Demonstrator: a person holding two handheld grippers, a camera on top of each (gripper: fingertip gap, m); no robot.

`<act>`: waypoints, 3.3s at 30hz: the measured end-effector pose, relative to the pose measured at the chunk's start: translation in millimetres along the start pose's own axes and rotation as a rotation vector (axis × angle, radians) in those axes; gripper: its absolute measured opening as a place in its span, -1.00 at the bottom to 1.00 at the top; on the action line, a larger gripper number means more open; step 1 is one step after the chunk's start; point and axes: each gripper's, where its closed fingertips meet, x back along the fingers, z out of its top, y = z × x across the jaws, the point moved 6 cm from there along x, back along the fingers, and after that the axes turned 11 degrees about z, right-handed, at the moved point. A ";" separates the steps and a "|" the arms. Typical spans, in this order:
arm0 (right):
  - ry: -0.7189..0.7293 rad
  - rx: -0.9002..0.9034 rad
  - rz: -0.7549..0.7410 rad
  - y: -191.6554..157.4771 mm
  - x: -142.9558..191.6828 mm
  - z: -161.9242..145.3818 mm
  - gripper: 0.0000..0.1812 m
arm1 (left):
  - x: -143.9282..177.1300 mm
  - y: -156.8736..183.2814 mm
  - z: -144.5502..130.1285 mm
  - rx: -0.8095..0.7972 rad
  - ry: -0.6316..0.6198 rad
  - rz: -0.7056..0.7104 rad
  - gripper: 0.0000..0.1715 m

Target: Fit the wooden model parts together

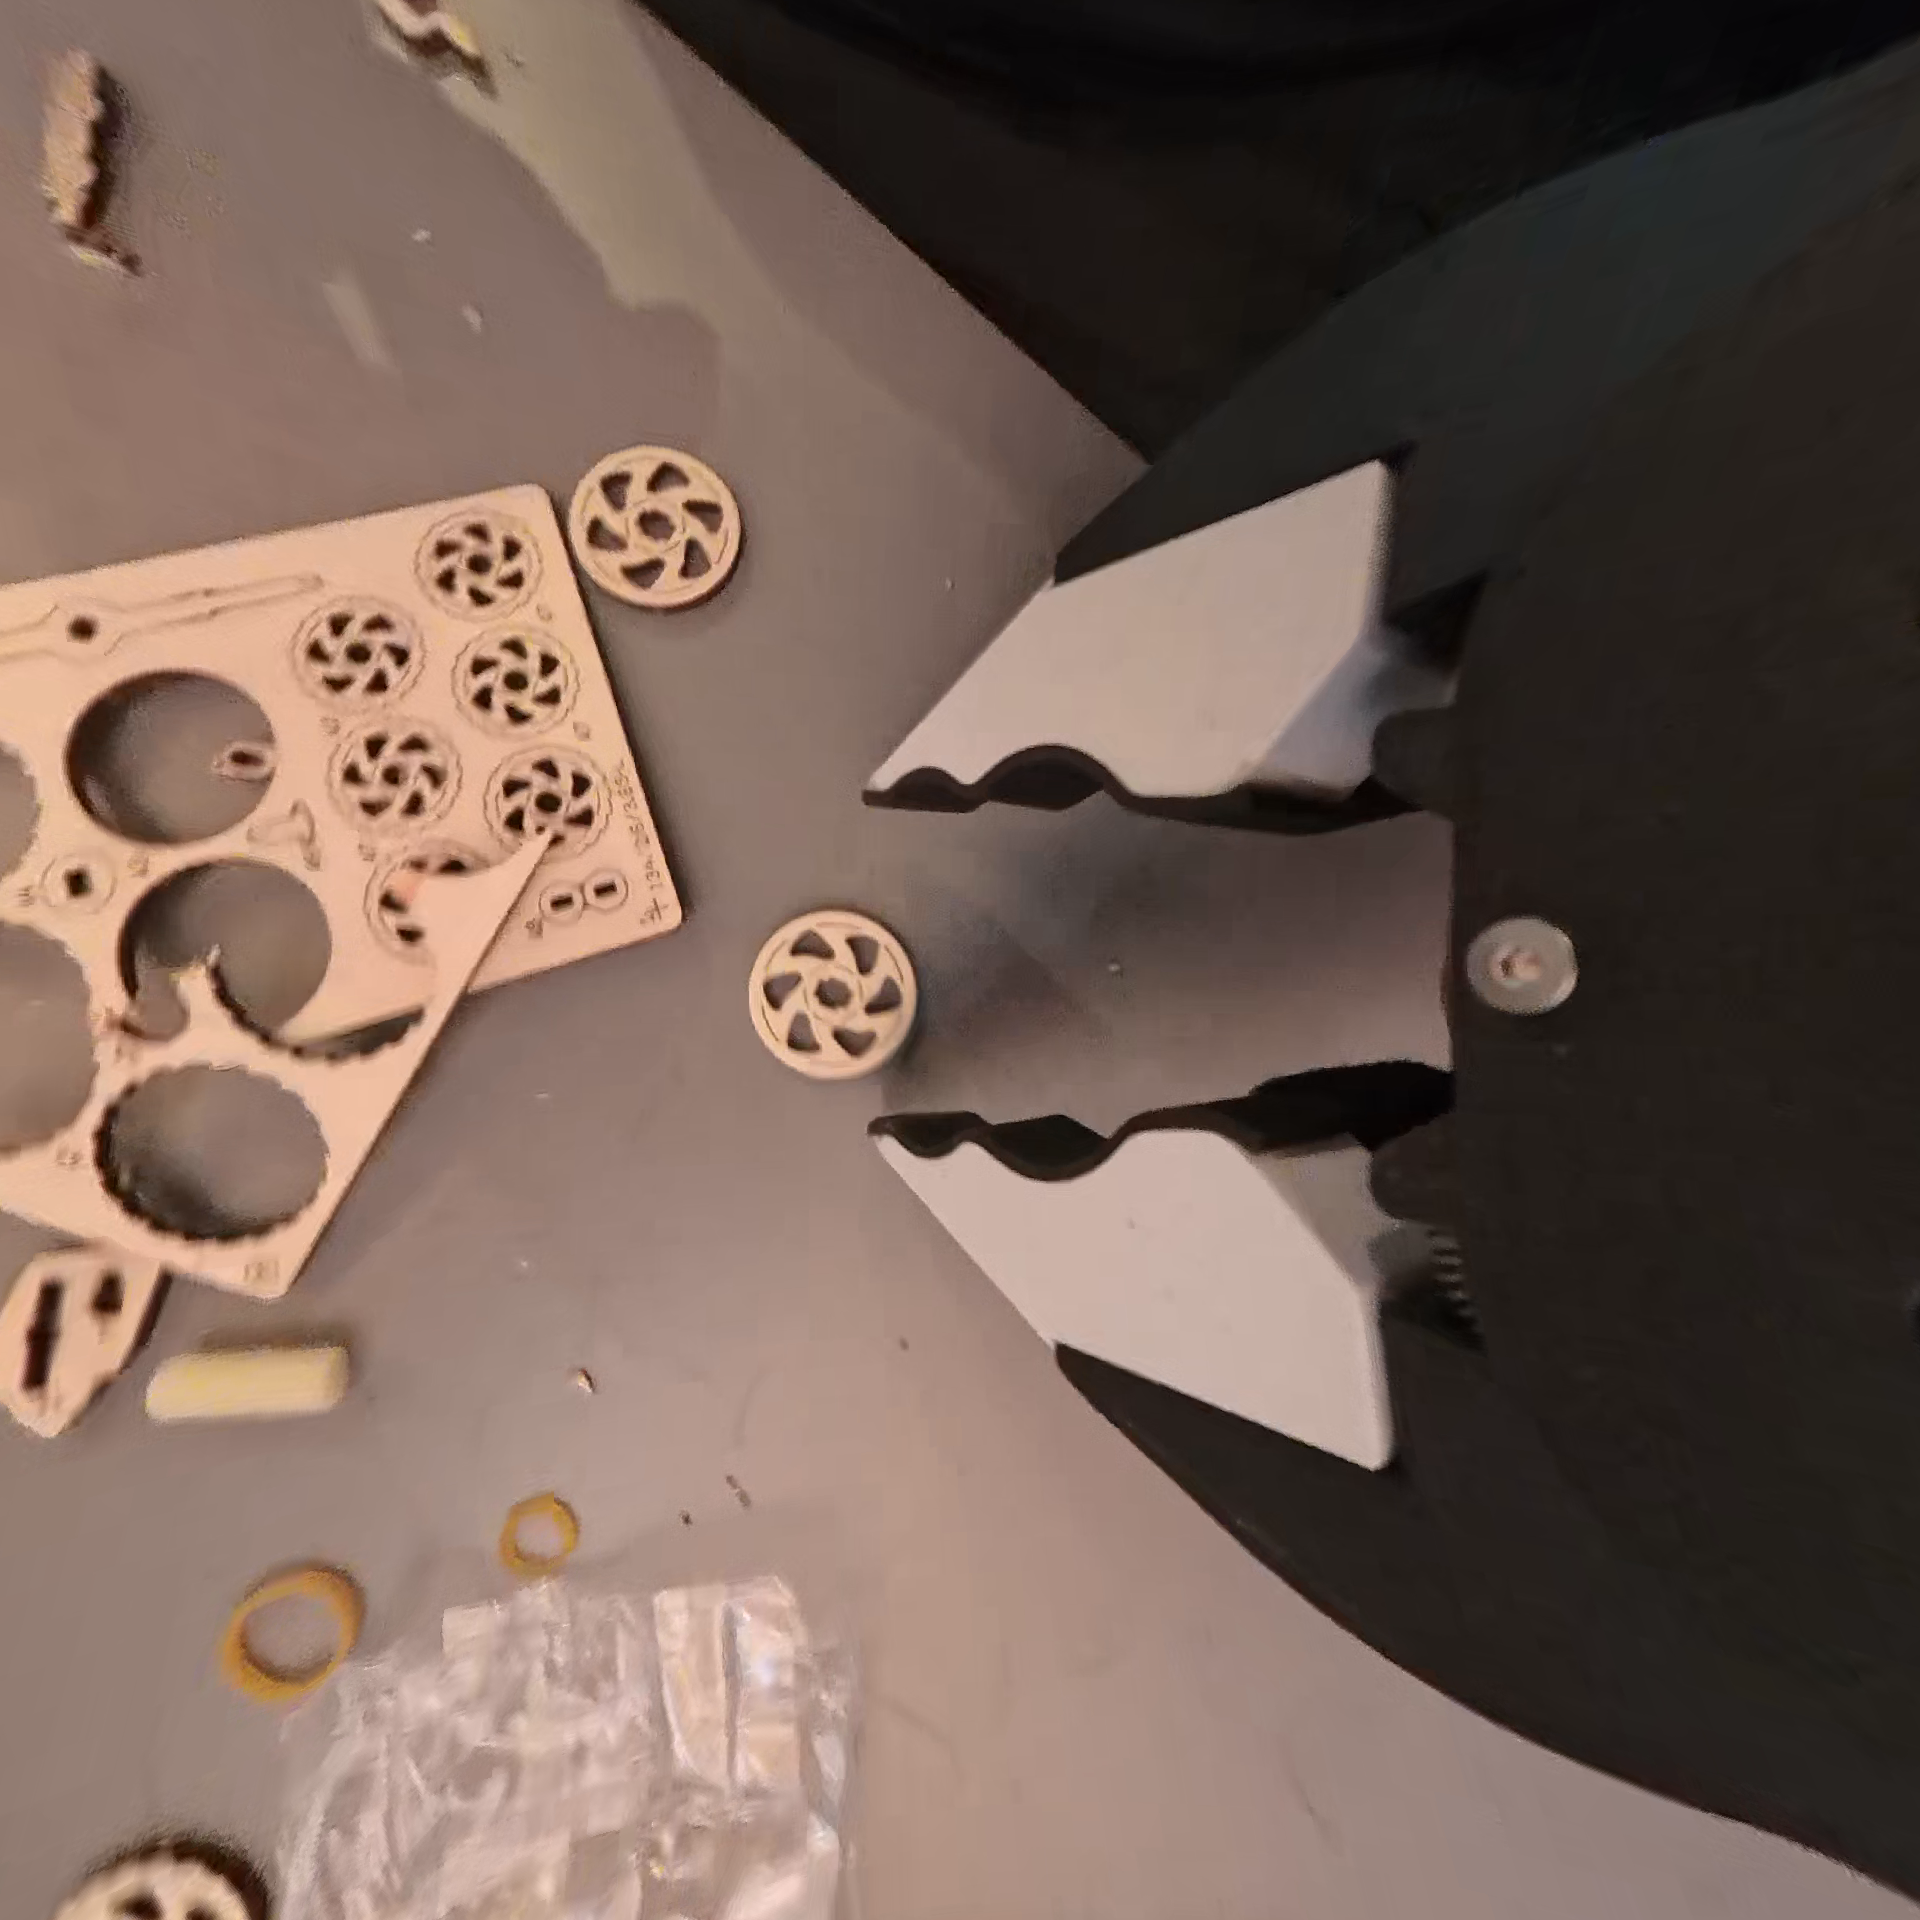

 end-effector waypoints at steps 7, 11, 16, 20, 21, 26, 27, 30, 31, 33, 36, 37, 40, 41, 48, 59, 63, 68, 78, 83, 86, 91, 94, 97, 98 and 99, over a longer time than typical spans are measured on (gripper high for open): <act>-0.061 0.000 0.041 -6.2 -27.8 12.6 -0.28 | -7.4 -0.6 0.8 -0.094 0.059 0.016 -0.51; -0.089 -0.018 0.030 -8.7 -30.2 14.8 -0.28 | -7.9 3.4 1.0 -0.126 0.107 0.012 -0.66; -0.048 -0.080 0.011 -8.2 -28.1 21.3 -0.25 | 7.1 -12.8 13.2 -0.054 0.231 0.004 -0.45; 0.003 -0.131 0.003 -8.2 -26.4 24.9 -0.25 | 9.3 -54.9 40.9 -0.090 0.236 0.109 -0.36; 0.009 -0.142 0.000 -8.3 -26.1 25.1 -0.25 | 7.1 -65.1 52.4 -0.111 0.241 0.134 -0.37; 0.023 -0.166 -0.019 -9.4 -27.7 24.6 -0.25 | -30.3 -109.7 100.8 -0.285 0.165 0.190 -0.38; 0.028 -0.171 -0.024 -9.2 -27.4 24.5 -0.25 | -40.0 -115.7 106.1 -0.312 0.144 0.171 -0.38; 0.047 -0.191 -0.038 -8.0 -24.2 24.2 -0.26 | -60.5 -127.4 112.6 -0.313 0.066 0.076 -0.46; 0.055 -0.194 -0.045 -7.6 -22.7 24.4 -0.26 | -62.5 -129.3 115.5 -0.325 0.078 0.079 -0.49; 0.068 -0.201 -0.059 -6.3 -19.9 23.8 -0.26 | -69.6 -131.2 110.6 -0.336 -0.002 0.065 -0.51; 0.085 -0.213 -0.063 -3.6 -16.1 20.8 -0.26 | -70.3 -135.7 111.2 -0.273 0.005 0.040 -0.62; 0.093 -0.219 -0.064 -2.8 -14.9 19.8 -0.26 | -70.1 -137.1 110.7 -0.282 0.011 0.054 -0.70; 0.103 -0.237 -0.061 -2.0 -13.6 16.1 -0.26 | -69.2 -137.1 109.6 -0.271 0.033 0.044 -0.86; 0.102 -0.240 -0.063 -1.7 -13.3 14.6 -0.26 | -68.8 -135.4 108.8 -0.262 0.034 0.023 -0.91; 0.106 -0.273 -0.077 -1.5 -10.4 6.4 -0.26 | -67.1 -128.0 105.3 -0.282 0.069 0.007 -0.92; 0.137 -0.320 -0.093 3.8 -6.5 2.3 -0.26 | -59.0 -96.3 111.2 -0.343 0.179 -0.072 -0.57; 0.143 -0.332 -0.089 6.4 -7.7 0.5 -0.26 | -66.1 -104.2 106.2 -0.330 0.104 -0.028 -0.39; 0.145 -0.345 -0.091 8.9 -8.0 -2.8 -0.26 | -71.0 -103.3 108.4 -0.285 0.115 -0.057 -0.70; 0.159 -0.368 -0.105 15.3 -5.0 -6.8 -0.26 | -70.5 -97.6 110.7 -0.287 0.150 -0.060 -0.72; 0.166 -0.381 -0.106 18.4 -4.8 -9.5 -0.26 | -74.4 -93.6 117.8 -0.292 0.135 -0.068 -0.55; 0.169 -0.385 -0.106 19.7 -4.2 -10.7 -0.26 | -76.1 -91.7 121.9 -0.297 0.134 -0.074 -0.66; 0.185 -0.371 -0.139 22.4 1.6 -9.3 -0.26 | -74.4 -94.1 121.3 -0.276 0.141 -0.048 -0.67; 0.190 -0.334 -0.202 25.9 8.3 -4.8 -0.26 | -56.6 -87.4 130.6 -0.206 0.231 -0.098 -0.67; 0.189 -0.280 -0.314 34.0 17.0 3.0 -0.26 | -29.0 -60.4 146.2 -0.089 0.376 -0.293 -0.67; 0.184 -0.257 -0.358 37.3 20.4 6.6 -0.25 | -19.9 -47.6 151.6 -0.050 0.434 -0.381 -0.68; 0.178 -0.227 -0.404 40.3 24.2 11.1 -0.27 | -12.3 -34.5 156.6 -0.007 0.491 -0.464 -0.68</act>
